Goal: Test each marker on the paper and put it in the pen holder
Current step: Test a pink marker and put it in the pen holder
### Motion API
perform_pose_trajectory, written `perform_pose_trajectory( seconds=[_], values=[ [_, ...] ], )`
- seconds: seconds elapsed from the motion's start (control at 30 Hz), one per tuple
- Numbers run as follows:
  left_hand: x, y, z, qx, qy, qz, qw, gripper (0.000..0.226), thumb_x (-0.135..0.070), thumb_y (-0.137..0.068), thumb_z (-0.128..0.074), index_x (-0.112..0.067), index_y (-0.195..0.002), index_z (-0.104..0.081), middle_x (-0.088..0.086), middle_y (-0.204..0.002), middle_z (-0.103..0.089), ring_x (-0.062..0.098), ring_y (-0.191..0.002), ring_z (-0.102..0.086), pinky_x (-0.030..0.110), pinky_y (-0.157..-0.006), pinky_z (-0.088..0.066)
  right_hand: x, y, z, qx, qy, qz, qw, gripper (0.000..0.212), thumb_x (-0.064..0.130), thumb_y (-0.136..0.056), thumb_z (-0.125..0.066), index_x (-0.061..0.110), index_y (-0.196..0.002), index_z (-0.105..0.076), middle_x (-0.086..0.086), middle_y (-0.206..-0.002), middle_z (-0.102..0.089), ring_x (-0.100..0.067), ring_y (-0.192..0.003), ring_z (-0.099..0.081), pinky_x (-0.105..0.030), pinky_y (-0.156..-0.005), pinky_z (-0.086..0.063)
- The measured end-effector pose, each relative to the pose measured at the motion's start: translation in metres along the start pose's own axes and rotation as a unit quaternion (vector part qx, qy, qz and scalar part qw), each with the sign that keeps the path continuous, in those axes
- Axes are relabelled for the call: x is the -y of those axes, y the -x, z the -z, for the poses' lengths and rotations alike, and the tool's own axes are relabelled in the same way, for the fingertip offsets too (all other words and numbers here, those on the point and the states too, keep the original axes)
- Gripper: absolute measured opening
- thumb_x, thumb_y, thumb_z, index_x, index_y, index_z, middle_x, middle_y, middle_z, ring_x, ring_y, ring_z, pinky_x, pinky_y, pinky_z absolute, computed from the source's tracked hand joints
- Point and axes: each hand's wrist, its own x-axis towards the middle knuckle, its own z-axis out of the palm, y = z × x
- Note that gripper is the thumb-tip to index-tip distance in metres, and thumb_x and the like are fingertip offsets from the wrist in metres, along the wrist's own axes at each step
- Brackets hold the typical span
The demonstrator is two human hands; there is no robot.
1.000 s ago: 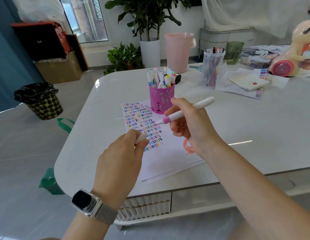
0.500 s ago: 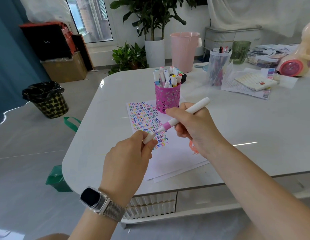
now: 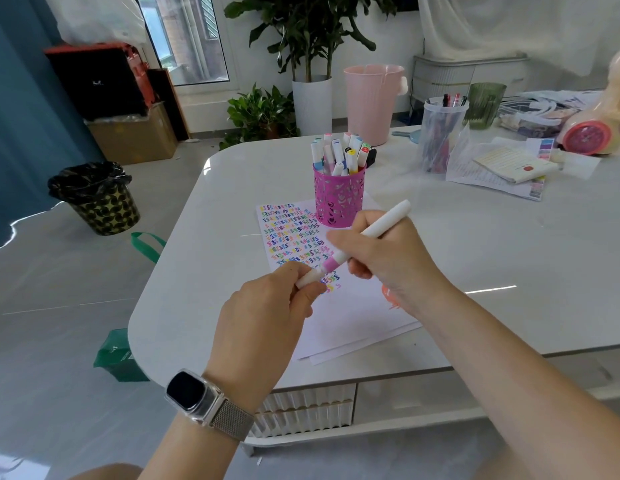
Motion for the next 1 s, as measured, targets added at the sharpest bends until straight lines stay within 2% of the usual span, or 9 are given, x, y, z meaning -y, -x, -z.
perform_pose_trajectory(
  seconds=[0.1, 0.17, 0.23, 0.43, 0.53, 0.73, 0.87, 0.93, 1.0],
  values=[
    [0.000, 0.000, -0.002, 0.020, 0.088, -0.002, 0.996, 0.015, -0.037, -0.091, -0.052, -0.031, -0.079, -0.057, -0.010, -0.062, -0.062, 0.007, -0.048, -0.049, 0.026, -0.054, -0.047, -0.003, 0.000, -0.003, 0.050, -0.003, 0.006, 0.999, 0.041, 0.006, -0.080, -0.073, 0.015, -0.051, -0.045, -0.001, -0.043, -0.044, -0.012, -0.038, -0.039, -0.019, -0.041, -0.034],
    [-0.002, 0.000, -0.001, 0.007, 0.154, 0.009, 0.988, 0.018, -0.033, -0.093, -0.049, -0.028, -0.078, -0.056, -0.004, -0.060, -0.058, 0.005, -0.044, -0.047, 0.017, -0.049, -0.042, -0.003, 0.000, -0.005, 0.060, -0.030, 0.016, 0.998, 0.042, 0.007, -0.080, -0.073, 0.018, -0.050, -0.045, -0.001, -0.044, -0.044, -0.014, -0.041, -0.038, -0.020, -0.042, -0.035],
    [-0.005, -0.001, -0.001, -0.005, 0.172, 0.011, 0.985, 0.021, -0.031, -0.095, -0.045, -0.023, -0.078, -0.055, 0.000, -0.053, -0.051, 0.005, -0.043, -0.044, 0.013, -0.047, -0.037, -0.006, 0.001, -0.008, 0.053, -0.063, 0.026, 0.996, 0.043, 0.007, -0.081, -0.072, 0.019, -0.050, -0.045, 0.000, -0.043, -0.045, -0.015, -0.042, -0.039, -0.021, -0.043, -0.036],
    [-0.003, -0.003, -0.001, -0.015, 0.113, -0.023, 0.993, 0.026, -0.029, -0.096, -0.043, -0.023, -0.072, -0.051, -0.004, -0.047, -0.050, 0.007, -0.045, -0.046, 0.017, -0.046, -0.034, -0.015, 0.001, -0.016, 0.029, -0.081, 0.026, 0.996, 0.043, 0.006, -0.081, -0.072, 0.019, -0.050, -0.045, -0.003, -0.047, -0.046, -0.015, -0.043, -0.040, -0.025, -0.047, -0.038],
    [0.001, -0.001, 0.000, -0.030, 0.087, -0.046, 0.995, 0.028, -0.039, -0.092, -0.040, -0.022, -0.073, -0.052, -0.009, -0.053, -0.050, 0.009, -0.047, -0.045, 0.023, -0.049, -0.037, -0.020, 0.003, -0.017, 0.036, -0.088, 0.018, 0.995, 0.046, 0.006, -0.081, -0.071, 0.023, -0.047, -0.046, -0.001, -0.045, -0.049, -0.016, -0.043, -0.040, -0.025, -0.048, -0.037],
    [0.003, 0.004, 0.005, -0.021, 0.062, -0.067, 0.996, 0.025, -0.037, -0.093, -0.041, -0.022, -0.076, -0.053, -0.010, -0.058, -0.053, 0.008, -0.050, -0.049, 0.023, -0.049, -0.039, -0.022, 0.009, -0.021, 0.036, -0.100, 0.006, 0.994, 0.047, 0.003, -0.082, -0.070, 0.023, -0.046, -0.046, -0.003, -0.046, -0.048, -0.016, -0.042, -0.039, -0.025, -0.047, -0.037],
    [-0.003, 0.004, 0.008, -0.038, 0.075, -0.052, 0.995, 0.028, -0.040, -0.092, -0.041, -0.023, -0.074, -0.053, -0.012, -0.053, -0.051, 0.009, -0.048, -0.050, 0.030, -0.052, -0.044, -0.016, 0.009, -0.022, 0.023, -0.098, 0.000, 0.995, 0.049, 0.006, -0.083, -0.069, 0.023, -0.042, -0.047, -0.009, -0.050, -0.048, -0.014, -0.041, -0.039, -0.023, -0.046, -0.036],
    [-0.006, 0.002, 0.010, -0.043, 0.075, -0.036, 0.996, 0.021, -0.036, -0.094, -0.046, -0.027, -0.081, -0.059, -0.013, -0.059, -0.057, 0.008, -0.052, -0.055, 0.034, -0.057, -0.048, -0.015, 0.008, -0.024, 0.017, -0.117, -0.029, 0.992, 0.049, 0.009, -0.083, -0.069, 0.022, -0.042, -0.047, -0.010, -0.052, -0.046, -0.013, -0.041, -0.038, -0.022, -0.046, -0.035],
    [-0.006, -0.001, 0.015, -0.055, 0.080, -0.017, 0.995, 0.017, -0.033, -0.093, -0.048, -0.037, -0.090, -0.064, -0.014, -0.069, -0.063, 0.008, -0.054, -0.059, 0.034, -0.060, -0.051, -0.014, 0.007, -0.028, 0.024, -0.141, -0.070, 0.987, 0.040, 0.016, -0.080, -0.072, 0.022, -0.045, -0.053, -0.003, -0.050, -0.045, -0.011, -0.042, -0.038, -0.022, -0.047, -0.036]
  ],
)
